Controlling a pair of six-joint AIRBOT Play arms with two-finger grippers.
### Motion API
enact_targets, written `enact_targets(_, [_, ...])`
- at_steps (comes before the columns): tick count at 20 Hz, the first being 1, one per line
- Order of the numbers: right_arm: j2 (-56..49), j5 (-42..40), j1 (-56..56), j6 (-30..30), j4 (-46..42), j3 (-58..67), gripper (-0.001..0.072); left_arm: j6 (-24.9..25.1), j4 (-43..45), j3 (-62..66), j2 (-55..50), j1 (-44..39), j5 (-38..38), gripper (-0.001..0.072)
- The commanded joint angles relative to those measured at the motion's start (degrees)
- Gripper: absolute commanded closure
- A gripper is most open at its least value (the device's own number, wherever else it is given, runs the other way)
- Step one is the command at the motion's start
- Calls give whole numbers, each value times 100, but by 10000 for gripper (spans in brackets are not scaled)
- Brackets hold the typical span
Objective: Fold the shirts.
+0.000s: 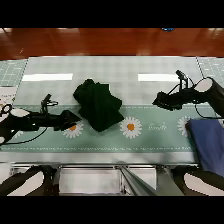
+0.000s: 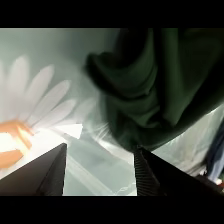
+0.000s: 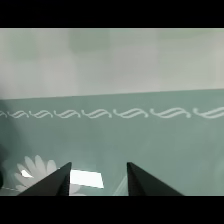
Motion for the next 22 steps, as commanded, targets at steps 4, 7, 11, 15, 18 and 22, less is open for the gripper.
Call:
enact_targets(4, [33,-251,391,-245,234,-240,306,214,-470,636,-1093,-992,723,198])
enact_targets(7, [-140,-256,730,-293,236,-240,306,214,-468,863,-1185,-1038,933,199])
enact_targets(11, [-586,-501,1102,-330,671,-238,306,282,-463,1145,-1311,-1016,1021,686])
enact_targets(15, [-907,-907,1353,-745,1714,-225,306,435,-334,1486,-1307,-807,782,686])
enact_targets(18, [-1276,-922,1596,-1040,2361,-13,306,538,-245,1580,-1305,-538,345,686])
enact_targets(22, [-1858,-933,2070,-1064,2636,706,306,605,-240,1576,-1305,-254,136,686])
